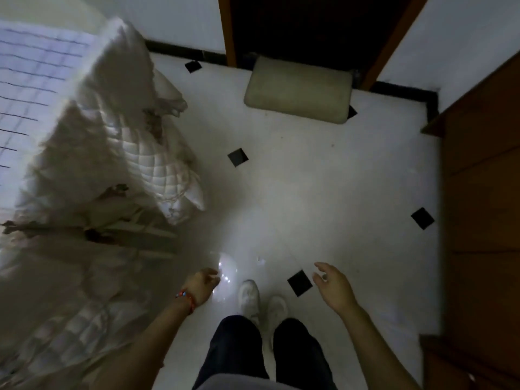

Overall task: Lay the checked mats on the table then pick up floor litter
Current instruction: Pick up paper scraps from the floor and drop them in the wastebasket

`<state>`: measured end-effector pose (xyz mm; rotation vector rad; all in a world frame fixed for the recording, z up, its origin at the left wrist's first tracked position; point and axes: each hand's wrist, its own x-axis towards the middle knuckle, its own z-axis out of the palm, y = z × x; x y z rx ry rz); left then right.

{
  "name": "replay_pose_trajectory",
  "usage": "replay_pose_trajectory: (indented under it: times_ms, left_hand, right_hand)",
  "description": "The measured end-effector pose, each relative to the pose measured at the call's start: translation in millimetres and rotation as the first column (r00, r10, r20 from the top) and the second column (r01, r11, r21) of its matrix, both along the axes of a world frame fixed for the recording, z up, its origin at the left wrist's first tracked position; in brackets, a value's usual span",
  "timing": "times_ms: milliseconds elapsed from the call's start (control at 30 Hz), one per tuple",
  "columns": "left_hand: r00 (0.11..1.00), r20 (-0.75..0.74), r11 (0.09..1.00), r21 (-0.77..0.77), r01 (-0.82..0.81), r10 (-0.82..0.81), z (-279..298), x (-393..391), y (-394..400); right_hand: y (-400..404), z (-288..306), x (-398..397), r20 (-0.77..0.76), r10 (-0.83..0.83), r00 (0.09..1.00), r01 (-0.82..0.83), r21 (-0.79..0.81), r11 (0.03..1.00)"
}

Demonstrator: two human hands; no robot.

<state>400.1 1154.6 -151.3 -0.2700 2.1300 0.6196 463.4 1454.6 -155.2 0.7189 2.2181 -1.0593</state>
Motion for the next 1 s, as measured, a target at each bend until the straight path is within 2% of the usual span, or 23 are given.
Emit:
replay_pose_trajectory:
  times_ms: [267,367,500,600,767,1000]
  left_hand:
    - [0.981,0.149,0.992,-0.048,-0.118,0.124,-122.1,-17.5,-13.3]
    - [0.970,0.189,0.987,-0.077,-0.143,0.156,-196.5,-16.2,-17.8]
    - [0.971,0.192,0.989,-0.067,-0.135,0.145,-263.0,-15.9,-9.1]
    - [0.969,0.205,0.990,-0.064,-0.125,0.135,-334.3,-7.1,-4.8]
    - [0.961,0.236,0.988,-0.081,-0.130,0.145,-431.5,10.7,-6.2]
    - [0.960,0.235,0.986,-0.101,-0.132,0.153,-524.2,34.8,-15.7]
  right_hand:
    - [-27.2,-140.3,-16.7,0.167,0.126,0.978,-0.116,-0.067,0.991]
    - [-35.5,-219.0,-21.6,0.204,0.234,0.950,-0.213,-0.121,0.970]
    - [-43.1,-296.6,-33.8,0.188,0.356,0.915,-0.339,-0.116,0.934]
    - [-50.8,-372.3,-48.6,0.156,0.455,0.877,-0.444,-0.101,0.890]
    - [-62.7,-483.9,-64.3,0.167,0.651,0.740,-0.655,-0.036,0.754]
    - [-88.5,-596.5,-66.3,0.094,0.747,0.659,-0.752,0.112,0.649]
